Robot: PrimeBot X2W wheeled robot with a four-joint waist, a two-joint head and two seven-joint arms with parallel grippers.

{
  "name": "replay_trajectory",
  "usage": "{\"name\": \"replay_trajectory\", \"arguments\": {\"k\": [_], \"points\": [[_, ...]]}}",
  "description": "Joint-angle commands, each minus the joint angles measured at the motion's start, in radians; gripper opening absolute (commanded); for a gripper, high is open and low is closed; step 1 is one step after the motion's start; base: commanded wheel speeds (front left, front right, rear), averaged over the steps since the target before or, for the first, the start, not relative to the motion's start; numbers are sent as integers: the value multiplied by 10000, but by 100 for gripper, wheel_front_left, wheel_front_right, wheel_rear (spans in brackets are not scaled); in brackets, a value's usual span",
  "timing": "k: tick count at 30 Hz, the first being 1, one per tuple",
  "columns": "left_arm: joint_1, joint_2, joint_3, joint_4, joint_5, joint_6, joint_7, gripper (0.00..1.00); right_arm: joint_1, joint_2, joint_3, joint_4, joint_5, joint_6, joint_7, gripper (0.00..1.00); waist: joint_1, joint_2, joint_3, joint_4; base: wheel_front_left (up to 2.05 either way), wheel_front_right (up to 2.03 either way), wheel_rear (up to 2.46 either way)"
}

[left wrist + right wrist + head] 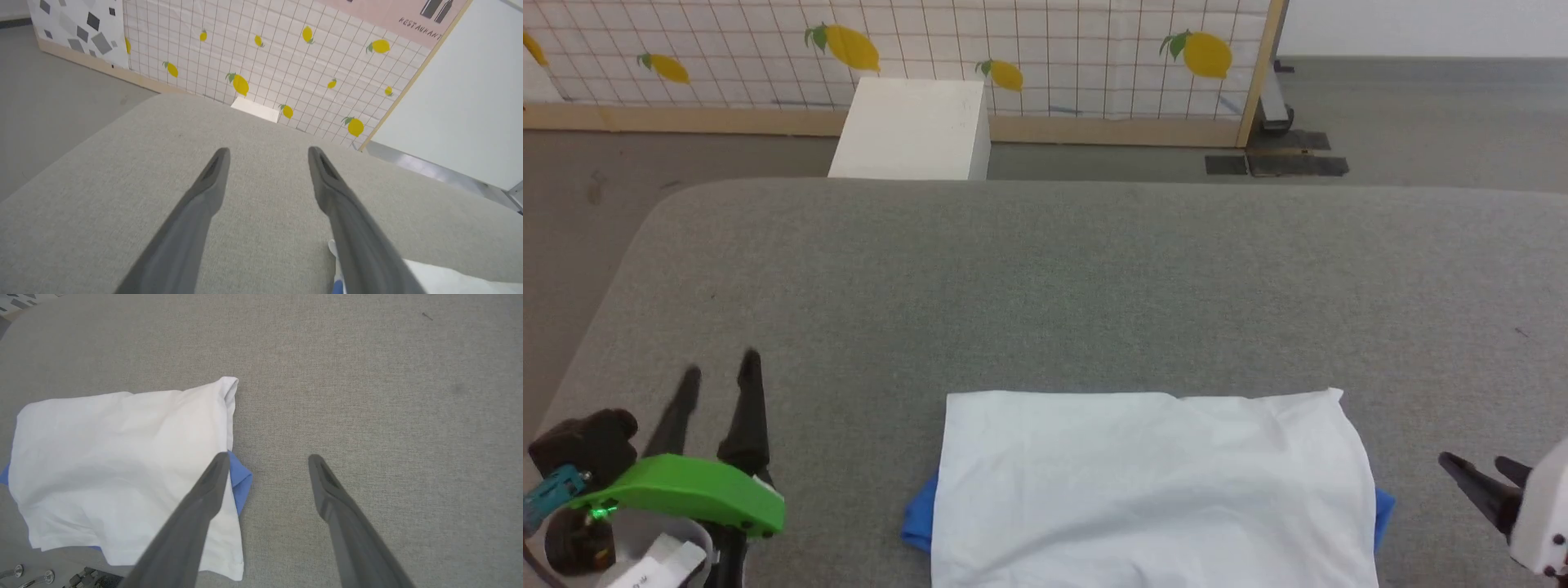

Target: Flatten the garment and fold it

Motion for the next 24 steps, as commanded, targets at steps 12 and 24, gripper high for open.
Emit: {"name": "replay_trajectory", "arguments": {"k": [12,24], "points": [[-1079,-1337,186,167,3048,-1030,-2512,100,-1158,-686,2939,2290,769,-15,-133,100,1,0,1238,375,0,0,0],[-1065,-2356,730,572,3744,-1753,-2516,100,-1804,-640,5061,4047,547,-15,-1213,100,1,0,1627,441,0,0,0]]}}
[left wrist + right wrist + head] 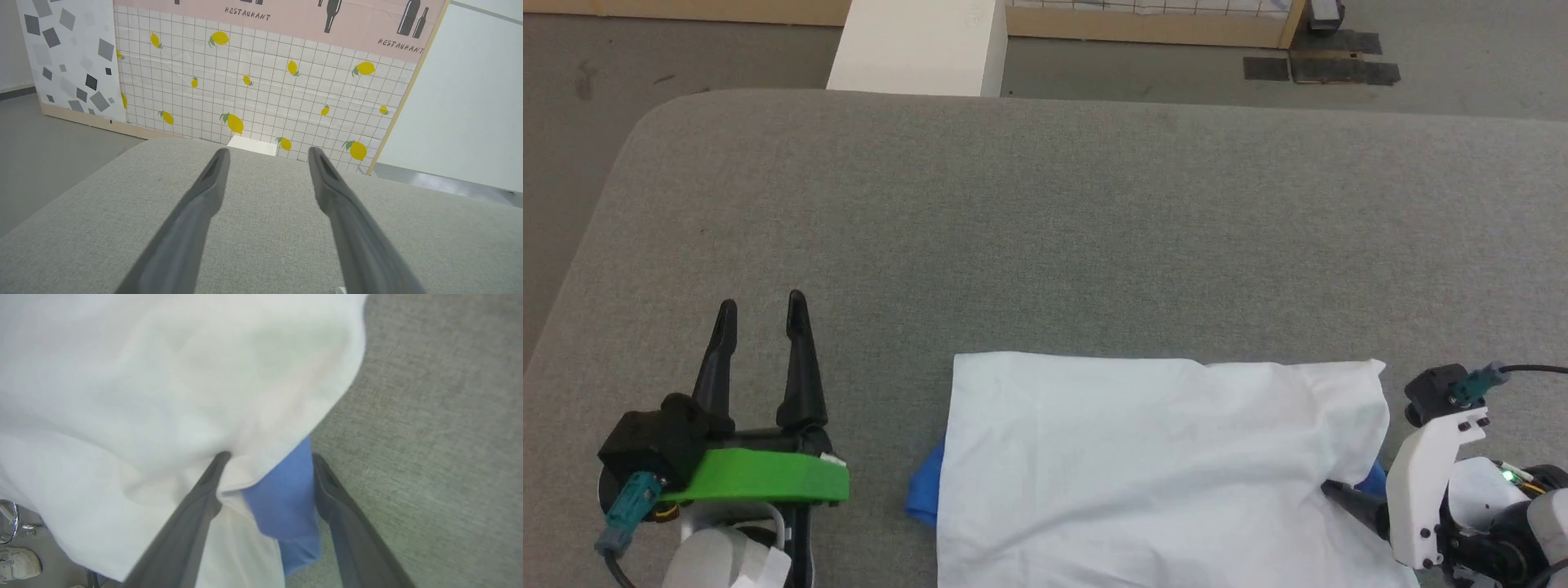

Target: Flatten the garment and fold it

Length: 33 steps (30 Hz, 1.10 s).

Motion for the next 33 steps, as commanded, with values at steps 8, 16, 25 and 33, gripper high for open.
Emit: {"name": "replay_trajectory", "arguments": {"k": [8,16,25,33], "points": [[-115,-407,325,313,331,-443,-46,100,-51,449,721,883,355,-21,-545,0,0,0,-117,-5,0,0,0],[46,-638,608,443,498,-721,-47,100,-391,176,261,588,608,-21,-1121,0,0,0,-379,-260,0,0,0],[60,-819,727,487,697,-917,-47,100,-303,-1058,-1550,782,-67,-21,-684,0,0,0,-418,-588,0,0,0],[7,-932,771,577,778,-1046,-47,100,-482,-1472,-2452,1033,-949,-21,-110,0,0,0,-315,-669,0,0,0]]}}
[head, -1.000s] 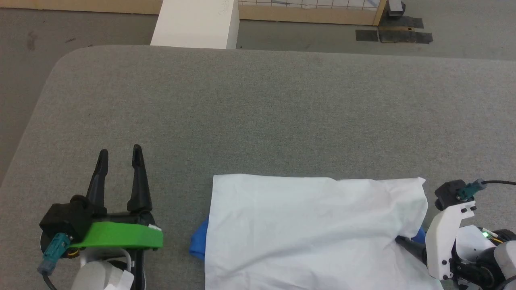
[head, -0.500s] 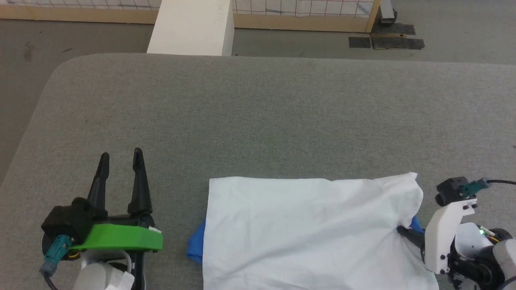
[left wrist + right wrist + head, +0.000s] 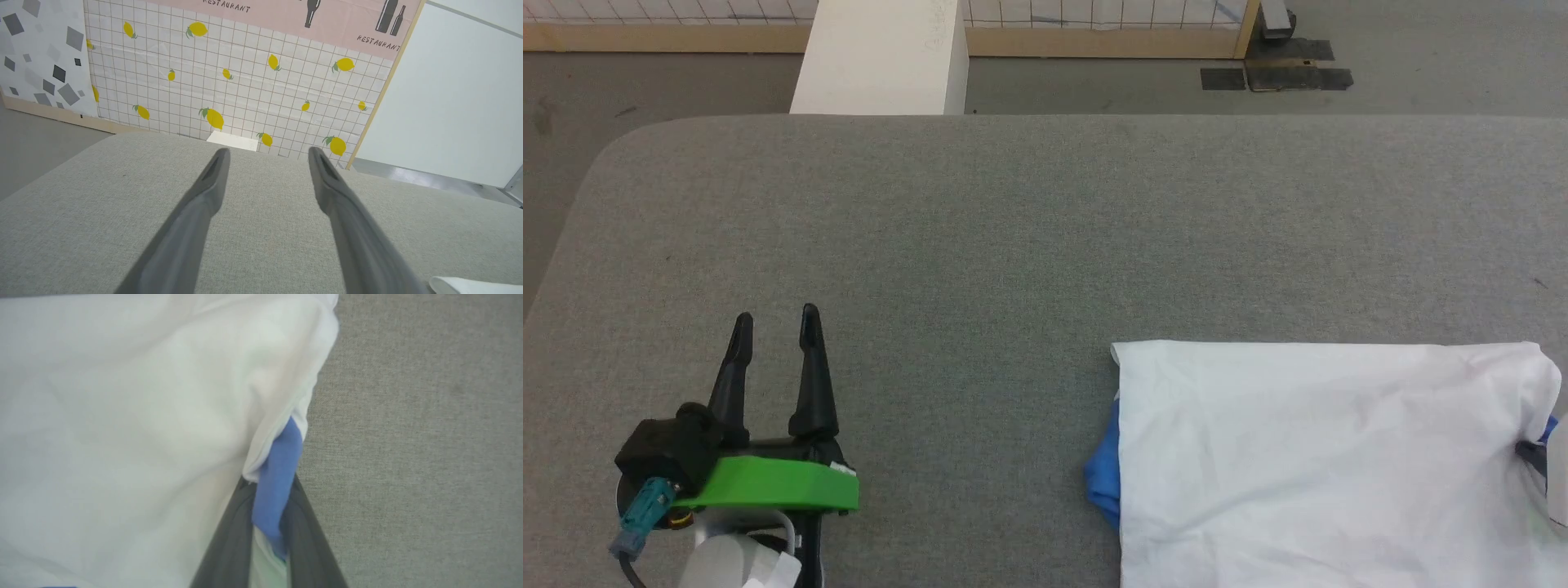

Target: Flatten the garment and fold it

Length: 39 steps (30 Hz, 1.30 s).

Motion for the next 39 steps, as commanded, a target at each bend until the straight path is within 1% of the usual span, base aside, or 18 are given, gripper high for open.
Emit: {"name": "replay_trajectory", "arguments": {"k": [1,4,6,11,15,19,24,29,33,39], "points": [[-36,-52,19,24,159,-78,-47,100,-204,63,7,-101,-113,-19,58,0,-1,-1,16,15,0,0,0],[-55,-91,30,77,175,-115,-47,100,-235,-42,380,-657,-280,-19,359,0,-1,-1,-12,43,0,0,0],[-41,-112,47,107,187,-135,-47,100,-210,-177,731,-1237,-311,-19,653,0,-1,-1,-59,56,0,0,0],[95,-159,99,203,197,-174,-47,100,-102,-338,1557,-3143,-32,-19,1789,0,-1,-1,-284,66,0,0,0],[119,-198,80,254,184,-204,-47,100,-137,-45,2167,-4292,200,-19,2406,0,-1,-1,-381,145,0,0,0],[87,-222,64,301,159,-241,-47,100,-439,612,2944,-4672,364,-19,2504,0,-1,-1,-407,263,0,0,0],[45,-244,16,359,147,-281,-47,100,-994,1360,4108,-4217,423,-19,2320,0,-1,-1,-360,531,0,0,0],[57,-272,-19,414,113,-297,-47,100,-1594,2008,4991,-3307,252,-19,1828,0,-1,-1,-242,834,0,0,0],[35,-291,-52,428,84,-312,-47,100,-1886,2362,5350,-2347,-30,-19,1618,0,-1,-1,-136,1026,0,0,0],[87,-315,-25,421,81,-296,-47,100,-1981,3123,5505,-880,-375,-19,1028,0,-1,-1,-64,1079,0,0,0]]}}
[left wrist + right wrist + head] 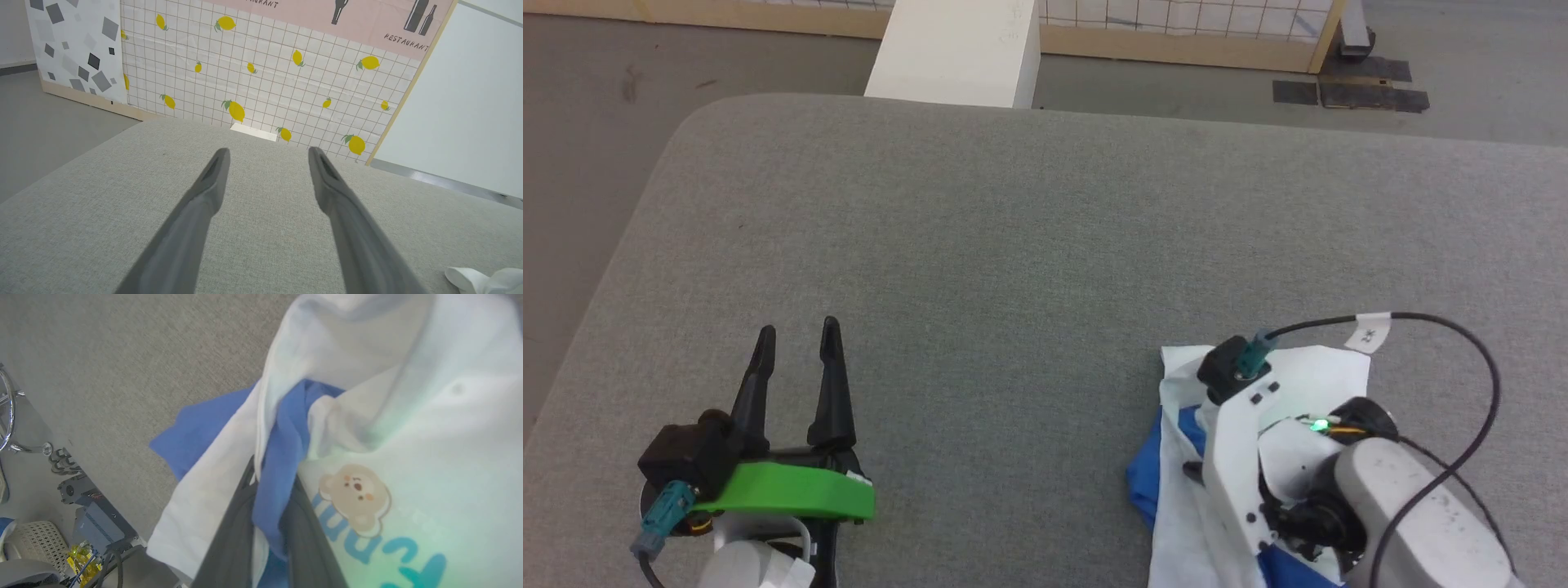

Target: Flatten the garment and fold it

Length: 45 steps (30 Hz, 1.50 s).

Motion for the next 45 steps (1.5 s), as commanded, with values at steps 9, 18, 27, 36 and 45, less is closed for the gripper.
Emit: {"name": "replay_trajectory", "arguments": {"k": [9,18,27,36,45], "points": [[94,-67,-28,162,89,-39,-47,100,-364,647,631,388,141,-15,-1115,100,0,0,-206,-323,0,0,0],[210,-2,-48,263,134,-63,-47,100,-253,415,188,-1383,729,-15,-2052,100,0,0,-644,-957,0,0,0],[244,-12,-169,193,220,-19,-47,100,1401,321,-3111,-2020,-1746,-15,-2785,100,0,0,-656,-1342,0,0,0],[64,-36,-332,202,206,-20,-47,100,2418,1253,-4044,-1330,-3101,-15,-2072,100,0,0,-173,-1223,0,0,0],[-171,-49,-393,302,172,-50,-47,100,2492,1521,-3966,-108,-3328,-15,-1325,100,0,0,138,-915,0,0,0]]}}
